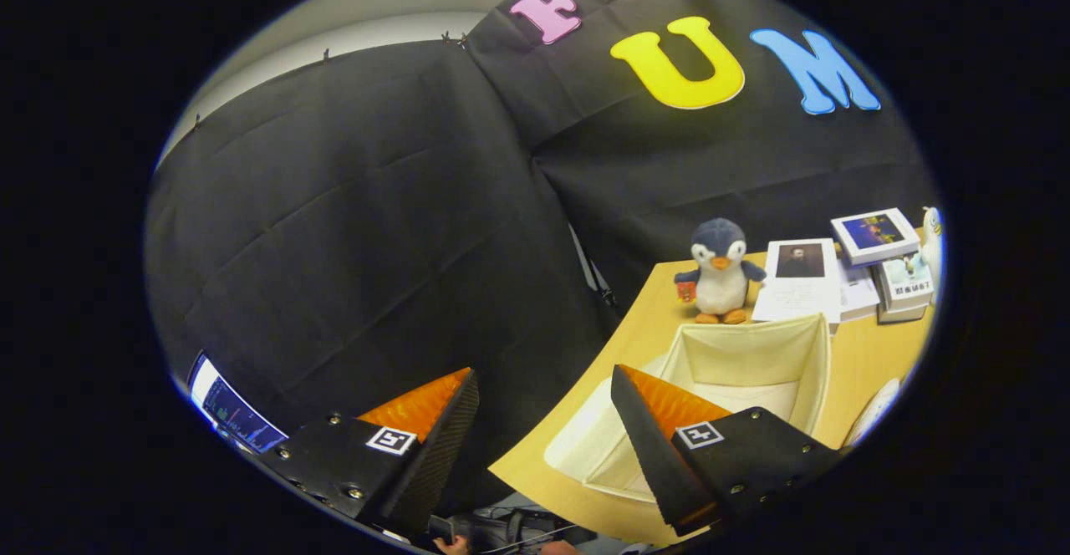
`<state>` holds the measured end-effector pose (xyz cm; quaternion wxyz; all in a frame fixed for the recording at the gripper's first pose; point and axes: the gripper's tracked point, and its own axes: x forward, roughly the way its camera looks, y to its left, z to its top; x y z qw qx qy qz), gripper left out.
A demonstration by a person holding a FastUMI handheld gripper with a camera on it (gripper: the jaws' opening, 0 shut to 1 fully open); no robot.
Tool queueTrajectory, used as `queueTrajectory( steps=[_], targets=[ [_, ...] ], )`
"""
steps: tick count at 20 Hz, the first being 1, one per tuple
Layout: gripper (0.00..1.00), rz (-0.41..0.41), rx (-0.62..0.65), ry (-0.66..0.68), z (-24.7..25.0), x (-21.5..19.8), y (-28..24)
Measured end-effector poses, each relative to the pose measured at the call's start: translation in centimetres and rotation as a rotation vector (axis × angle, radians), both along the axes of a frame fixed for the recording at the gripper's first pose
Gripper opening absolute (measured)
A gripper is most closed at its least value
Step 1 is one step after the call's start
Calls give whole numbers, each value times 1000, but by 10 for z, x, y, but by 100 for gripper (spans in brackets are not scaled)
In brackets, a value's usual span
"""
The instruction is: Open the storage box then place both shoes into the box .Put the left shoe in first, then the right shoe, with the right side of both shoes facing outward in a uniform manner.
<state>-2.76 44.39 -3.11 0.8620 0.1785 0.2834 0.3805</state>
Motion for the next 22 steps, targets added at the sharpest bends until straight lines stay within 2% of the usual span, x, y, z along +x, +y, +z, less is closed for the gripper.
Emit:
queueTrajectory(
  steps=[6, 16, 22],
  targets=[
    [97, -115, -156, -89, -25, 31, -92],
    [97, -354, -325, -97, -65, 61, -254],
    [97, -417, -431, -30, -122, 56, -325]
  ],
)
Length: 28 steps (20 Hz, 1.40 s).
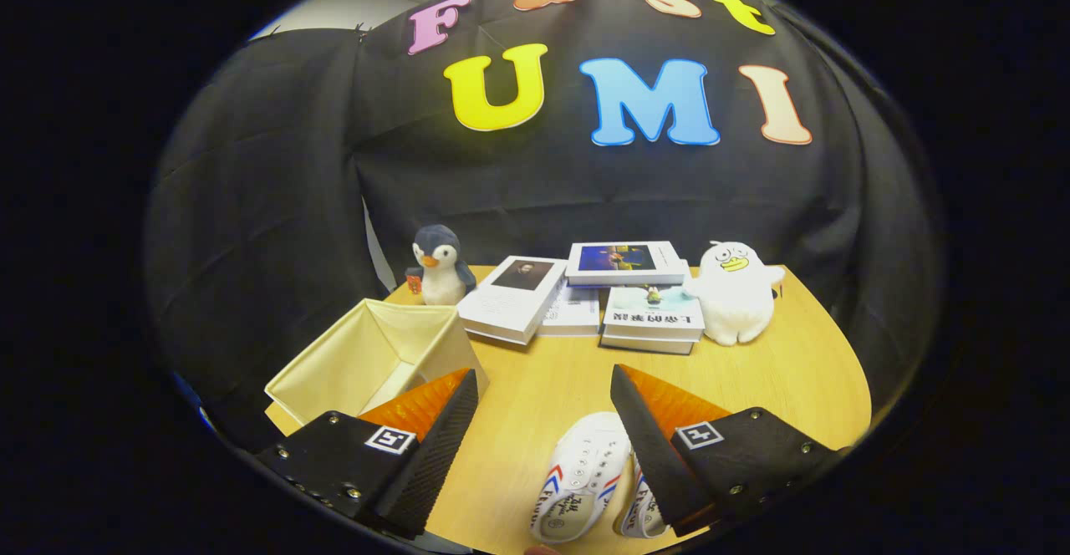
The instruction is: Open the storage box then place both shoes into the box .Put the left shoe in first, then the right shoe, with the right side of both shoes facing outward in a uniform manner.
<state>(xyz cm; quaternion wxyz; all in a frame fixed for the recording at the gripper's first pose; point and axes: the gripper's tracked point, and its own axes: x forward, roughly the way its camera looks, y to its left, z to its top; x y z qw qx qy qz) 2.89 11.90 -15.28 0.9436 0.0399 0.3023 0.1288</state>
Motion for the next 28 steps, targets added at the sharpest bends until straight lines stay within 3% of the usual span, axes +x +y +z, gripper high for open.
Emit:
queueTrajectory(
  steps=[9, 16, 19, 20, 26, 27, 28],
  targets=[
    [98, -1, -77, 194, -96, -31, -36],
    [94, -20, -22, 351, -149, -52, -35],
    [90, -38, -11, 386, -159, -54, -38],
    [76, -37, -7, 396, -161, -55, -38],
    [74, 4, -57, 438, -176, -56, -33],
    [63, -4, -51, 448, -176, -57, -33],
    [63, -13, -41, 453, -178, -56, -32]
  ],
)
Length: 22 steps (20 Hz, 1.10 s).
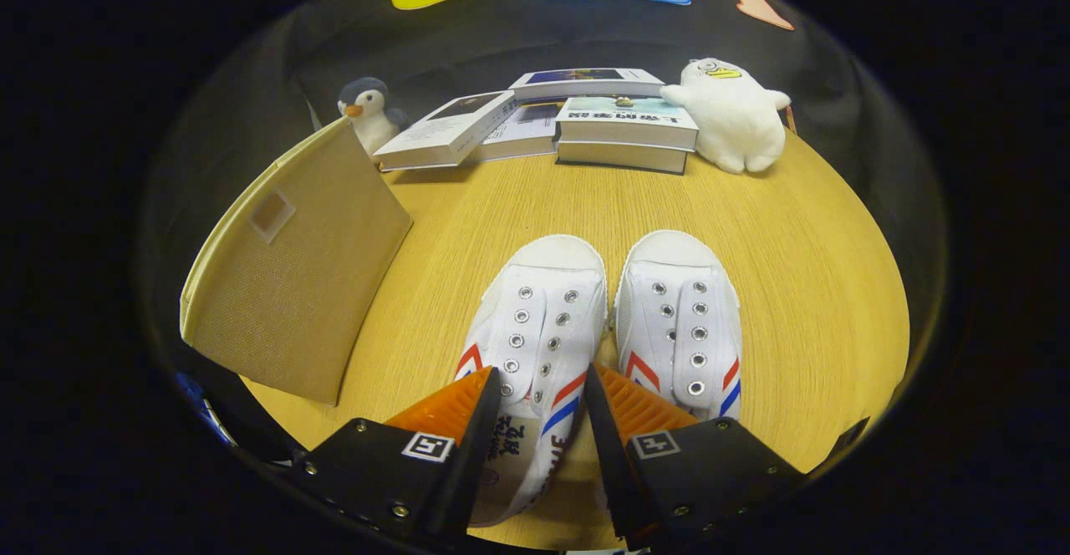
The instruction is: Open the storage box then place both shoes into the box .Put the left shoe in first, then the right shoe, with the right side of both shoes facing outward in a uniform manner.
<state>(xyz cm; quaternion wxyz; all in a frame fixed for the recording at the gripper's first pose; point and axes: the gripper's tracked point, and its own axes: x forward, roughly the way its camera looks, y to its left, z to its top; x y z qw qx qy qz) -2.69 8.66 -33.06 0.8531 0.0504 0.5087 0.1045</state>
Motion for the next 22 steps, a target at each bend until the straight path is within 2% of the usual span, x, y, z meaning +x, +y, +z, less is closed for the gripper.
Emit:
queueTrajectory(
  steps=[2, 3, 5, 7, 8, 9, 10, 12, 16, 22],
  targets=[
    [62, 3, 7, 4, -1, 1, -2],
    [59, -10, -4, 5, -3, 2, -7],
    [24, -68, 27, 23, -7, 0, -13],
    [22, -97, 50, 48, -6, -3, -13],
    [5, -114, 75, 56, -6, -2, -12],
    [5, -129, 83, 59, -6, 1, -14],
    [0, -138, 93, 71, -7, -1, -12],
    [0, -148, 110, 83, -4, -2, -10],
    [0, -224, 201, 116, 8, 3, -6],
    [0, -233, 255, 113, 36, 6, 9]
  ],
)
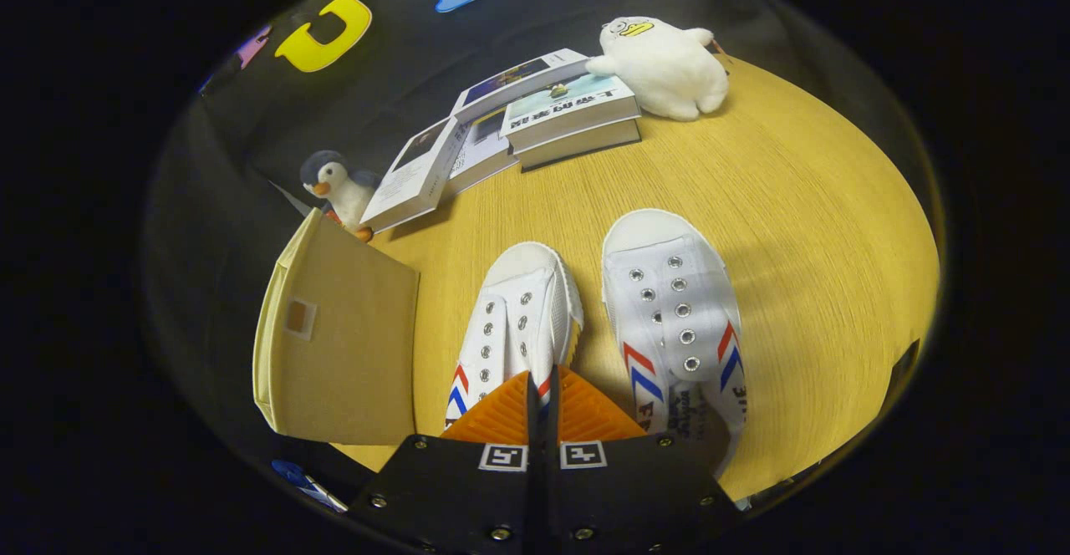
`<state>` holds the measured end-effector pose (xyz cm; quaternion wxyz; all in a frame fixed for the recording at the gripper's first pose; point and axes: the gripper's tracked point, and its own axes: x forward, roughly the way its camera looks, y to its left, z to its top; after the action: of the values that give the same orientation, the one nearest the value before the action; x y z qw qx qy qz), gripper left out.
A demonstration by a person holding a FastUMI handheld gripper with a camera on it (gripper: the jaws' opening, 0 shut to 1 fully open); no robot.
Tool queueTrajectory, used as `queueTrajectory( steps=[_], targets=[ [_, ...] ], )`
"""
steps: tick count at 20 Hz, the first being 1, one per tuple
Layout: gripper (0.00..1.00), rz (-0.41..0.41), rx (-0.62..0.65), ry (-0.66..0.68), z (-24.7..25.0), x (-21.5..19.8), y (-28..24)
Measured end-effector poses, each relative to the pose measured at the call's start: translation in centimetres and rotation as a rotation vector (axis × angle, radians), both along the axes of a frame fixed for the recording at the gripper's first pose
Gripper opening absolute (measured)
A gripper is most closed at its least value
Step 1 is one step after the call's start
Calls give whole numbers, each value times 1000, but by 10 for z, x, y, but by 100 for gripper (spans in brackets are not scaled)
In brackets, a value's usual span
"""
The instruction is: Open the storage box then place both shoes into the box .Put the left shoe in first, then the right shoe, with the right side of both shoes facing outward in a uniform manner.
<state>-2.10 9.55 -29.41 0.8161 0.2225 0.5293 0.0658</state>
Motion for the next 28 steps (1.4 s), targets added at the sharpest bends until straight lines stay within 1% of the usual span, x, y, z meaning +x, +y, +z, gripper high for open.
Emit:
queueTrajectory(
  steps=[8, 13, 16, 19, 23, 28],
  targets=[
    [0, 14, 67, -90, 76, 29, 39],
    [0, 32, 80, -161, 123, 46, 69],
    [0, 56, 104, -204, 151, 56, 95],
    [0, 107, 116, -252, 173, 63, 130],
    [0, 184, 104, -267, 175, 64, 178],
    [0, 272, 70, -244, 150, 53, 232]
  ],
)
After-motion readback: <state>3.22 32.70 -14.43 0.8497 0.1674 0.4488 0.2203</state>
